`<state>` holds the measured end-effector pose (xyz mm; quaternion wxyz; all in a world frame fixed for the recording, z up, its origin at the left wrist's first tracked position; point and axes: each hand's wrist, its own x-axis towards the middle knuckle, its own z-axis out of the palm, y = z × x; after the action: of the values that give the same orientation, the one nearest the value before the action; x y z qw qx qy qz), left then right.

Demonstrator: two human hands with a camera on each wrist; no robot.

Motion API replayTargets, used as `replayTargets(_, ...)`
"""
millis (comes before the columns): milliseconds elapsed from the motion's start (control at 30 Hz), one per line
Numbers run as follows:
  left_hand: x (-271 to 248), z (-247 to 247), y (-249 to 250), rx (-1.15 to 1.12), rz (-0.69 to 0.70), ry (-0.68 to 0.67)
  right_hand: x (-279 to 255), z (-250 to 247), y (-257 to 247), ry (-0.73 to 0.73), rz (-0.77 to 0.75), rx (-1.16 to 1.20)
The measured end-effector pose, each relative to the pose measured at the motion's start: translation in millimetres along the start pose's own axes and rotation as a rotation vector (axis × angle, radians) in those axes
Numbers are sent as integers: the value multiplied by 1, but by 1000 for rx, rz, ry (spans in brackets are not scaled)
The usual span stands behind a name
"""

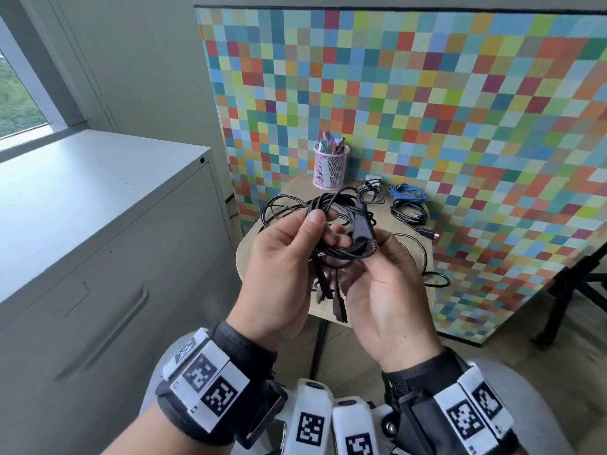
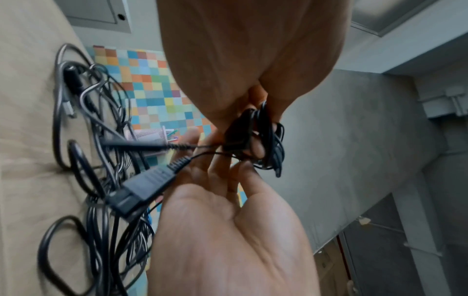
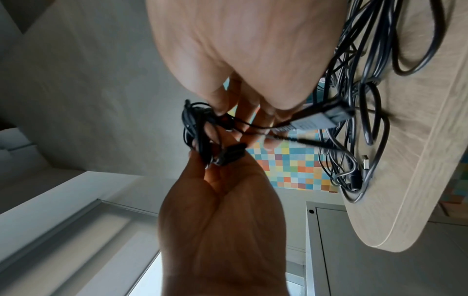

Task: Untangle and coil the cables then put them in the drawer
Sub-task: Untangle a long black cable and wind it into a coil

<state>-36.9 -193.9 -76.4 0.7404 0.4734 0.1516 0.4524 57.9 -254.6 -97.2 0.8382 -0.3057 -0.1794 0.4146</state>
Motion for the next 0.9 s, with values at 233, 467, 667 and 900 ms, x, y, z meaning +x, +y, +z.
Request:
replayTargets(233, 4, -5, -2, 358, 139, 16, -5, -6, -8, -25, 48, -89)
replayTargets(467, 2, -3, 1, 540, 241, 6, -14, -7, -5, -80, -17, -190)
replayTargets(667, 5, -11, -6, 876, 330, -2, -8, -5, -3, 39, -75, -170)
replayTargets(900, 2, -13, -13, 976, 396, 71, -1, -7, 3, 90, -67, -177)
